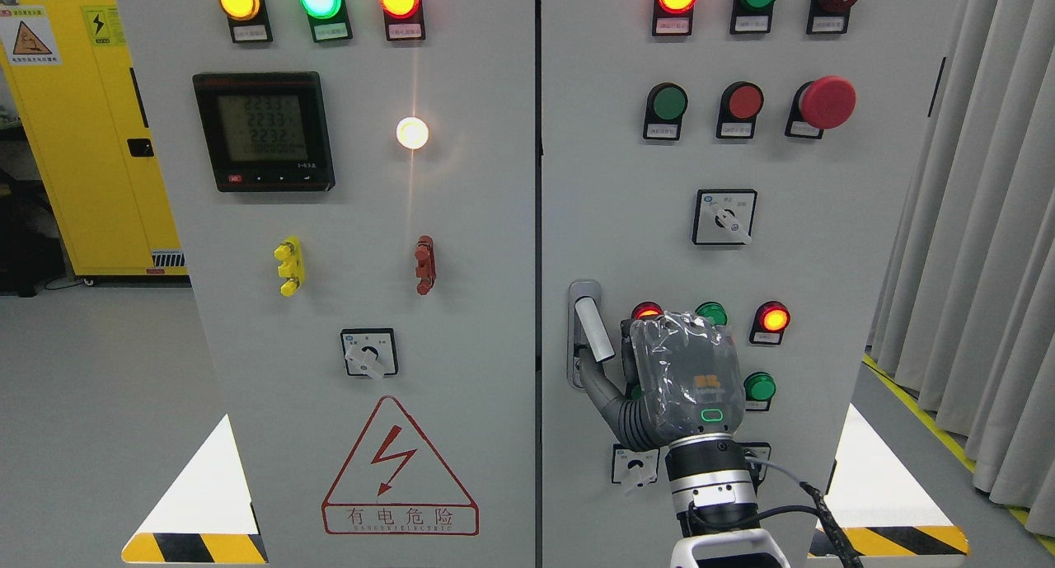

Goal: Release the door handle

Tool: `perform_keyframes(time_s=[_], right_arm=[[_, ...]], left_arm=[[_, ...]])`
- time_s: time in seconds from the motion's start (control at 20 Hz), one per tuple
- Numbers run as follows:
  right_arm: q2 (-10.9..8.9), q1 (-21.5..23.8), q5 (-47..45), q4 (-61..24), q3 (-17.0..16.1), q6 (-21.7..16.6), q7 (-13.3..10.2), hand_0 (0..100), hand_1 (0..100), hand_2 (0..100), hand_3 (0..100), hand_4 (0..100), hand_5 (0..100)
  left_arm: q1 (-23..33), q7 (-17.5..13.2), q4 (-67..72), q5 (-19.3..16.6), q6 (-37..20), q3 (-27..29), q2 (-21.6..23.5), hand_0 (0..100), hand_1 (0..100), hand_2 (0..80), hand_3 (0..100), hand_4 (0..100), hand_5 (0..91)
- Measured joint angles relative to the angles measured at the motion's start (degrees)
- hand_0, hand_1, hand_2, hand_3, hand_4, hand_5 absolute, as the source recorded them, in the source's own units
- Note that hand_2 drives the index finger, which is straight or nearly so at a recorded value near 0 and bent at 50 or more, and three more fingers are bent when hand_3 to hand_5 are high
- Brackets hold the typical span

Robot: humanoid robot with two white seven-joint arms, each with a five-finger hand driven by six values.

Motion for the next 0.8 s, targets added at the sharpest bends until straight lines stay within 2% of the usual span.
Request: perform_keyframes(time_s=[0.45,0.8], right_arm=[[0.05,0.1,0.0,-0.2,-0.1,-0.1,0.2,60,46,94,100,100,100],[0.07,0.2,0.0,-0.5,-0.2,0.0,0.0,63,46,94,100,100,100]], left_arm=[[0.0,0.0,0.0,0.0,0.0,0.0,0.0,12,56,0.0,0,0,0.0],[0.0,0.0,0.0,0.0,0.0,0.0,0.0,12,56,0.0,0,0,0.0]])
